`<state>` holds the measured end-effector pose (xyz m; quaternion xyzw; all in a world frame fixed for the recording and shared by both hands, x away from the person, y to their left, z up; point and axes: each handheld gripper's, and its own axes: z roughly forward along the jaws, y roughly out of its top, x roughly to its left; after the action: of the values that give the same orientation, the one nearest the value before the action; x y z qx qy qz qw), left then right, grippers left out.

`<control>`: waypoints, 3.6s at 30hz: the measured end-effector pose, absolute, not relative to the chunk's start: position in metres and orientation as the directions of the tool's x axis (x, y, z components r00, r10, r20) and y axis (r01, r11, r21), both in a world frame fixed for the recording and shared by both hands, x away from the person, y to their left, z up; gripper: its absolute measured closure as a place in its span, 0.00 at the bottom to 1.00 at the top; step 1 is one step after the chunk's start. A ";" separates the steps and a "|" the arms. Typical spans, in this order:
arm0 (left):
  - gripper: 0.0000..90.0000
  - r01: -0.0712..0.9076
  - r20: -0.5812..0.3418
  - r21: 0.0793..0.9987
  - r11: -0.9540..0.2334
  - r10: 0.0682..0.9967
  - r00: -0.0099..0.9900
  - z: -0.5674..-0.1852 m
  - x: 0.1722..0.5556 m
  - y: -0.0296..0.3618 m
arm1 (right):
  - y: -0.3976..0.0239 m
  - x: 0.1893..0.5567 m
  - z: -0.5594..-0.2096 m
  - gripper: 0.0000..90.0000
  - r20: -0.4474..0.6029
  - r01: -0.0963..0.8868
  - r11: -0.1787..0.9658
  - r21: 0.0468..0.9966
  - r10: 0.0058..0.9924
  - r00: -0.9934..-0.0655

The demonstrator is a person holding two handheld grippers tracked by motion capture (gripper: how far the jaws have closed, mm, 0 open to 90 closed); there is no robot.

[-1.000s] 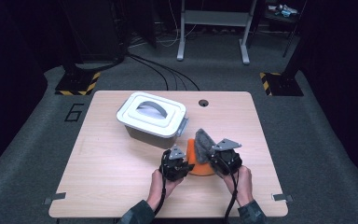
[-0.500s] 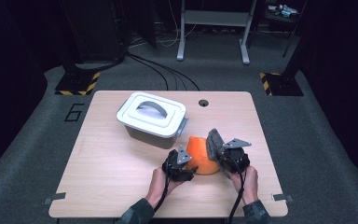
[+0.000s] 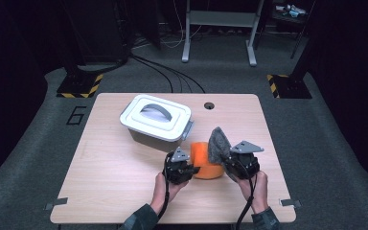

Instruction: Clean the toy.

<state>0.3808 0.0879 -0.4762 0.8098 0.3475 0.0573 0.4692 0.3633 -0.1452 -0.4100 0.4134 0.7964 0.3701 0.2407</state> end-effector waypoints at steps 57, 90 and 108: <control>0.49 0.441 -0.078 0.796 -0.414 0.653 0.753 -0.482 0.388 0.088 | -0.168 0.381 -0.468 0.82 -0.056 0.616 0.345 0.708 0.897 -0.438; 0.86 0.451 -0.081 0.768 -0.455 0.629 0.773 -0.489 0.390 0.086 | -0.167 0.387 -0.444 0.81 -0.117 0.614 0.388 0.687 0.893 -0.434; 0.41 0.305 0.123 0.762 -0.571 0.590 0.798 -0.456 0.395 0.052 | -0.168 0.384 -0.454 0.82 -0.033 0.591 0.339 0.732 0.883 -0.467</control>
<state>0.3950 0.0524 -0.4559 0.8668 0.2582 0.1852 0.3843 0.3839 -0.1679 -0.4541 0.4673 0.7885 0.3345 0.2189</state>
